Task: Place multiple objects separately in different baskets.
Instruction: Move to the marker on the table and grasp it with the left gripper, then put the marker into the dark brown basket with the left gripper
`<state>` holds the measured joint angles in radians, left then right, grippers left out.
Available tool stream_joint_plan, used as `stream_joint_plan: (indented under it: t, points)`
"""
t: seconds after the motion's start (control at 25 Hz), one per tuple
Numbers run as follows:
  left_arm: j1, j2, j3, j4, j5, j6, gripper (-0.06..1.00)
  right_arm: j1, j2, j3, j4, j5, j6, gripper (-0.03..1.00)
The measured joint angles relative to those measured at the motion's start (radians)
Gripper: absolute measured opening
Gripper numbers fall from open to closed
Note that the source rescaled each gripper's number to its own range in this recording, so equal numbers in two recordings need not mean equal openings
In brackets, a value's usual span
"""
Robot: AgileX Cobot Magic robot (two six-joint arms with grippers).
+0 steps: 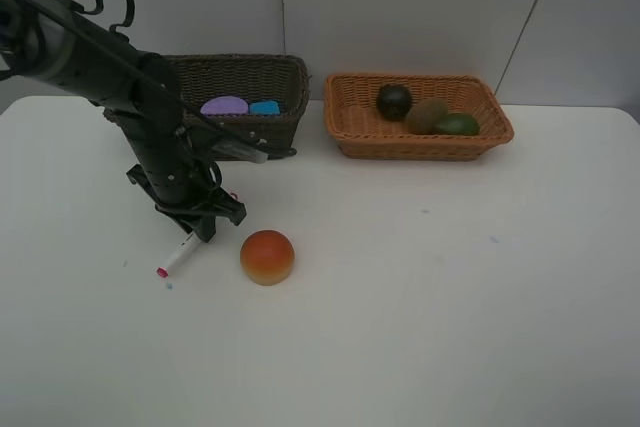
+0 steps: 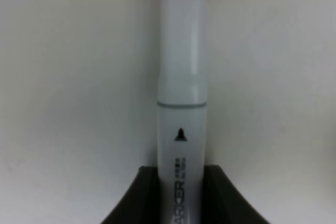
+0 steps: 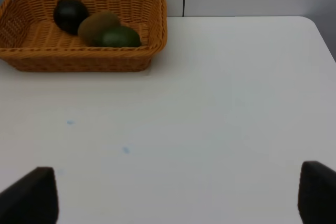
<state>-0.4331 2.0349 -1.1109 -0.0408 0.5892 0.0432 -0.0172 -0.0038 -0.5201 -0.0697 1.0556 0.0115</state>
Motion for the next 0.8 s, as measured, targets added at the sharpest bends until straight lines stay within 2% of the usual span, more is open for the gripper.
stream_joint_plan:
  t: [0.64, 0.8]
  points:
    - [0.0, -0.236, 0.001, 0.0, 0.055, 0.0, 0.01, 0.0, 0.0, 0.0, 0.0, 0.0, 0.0, 1.0]
    - [0.001, -0.251, -0.036, 0.002, 0.085, 0.0, 0.01, 0.0, 0.0, 0.0, 0.0, 0.0, 0.0, 1.0]
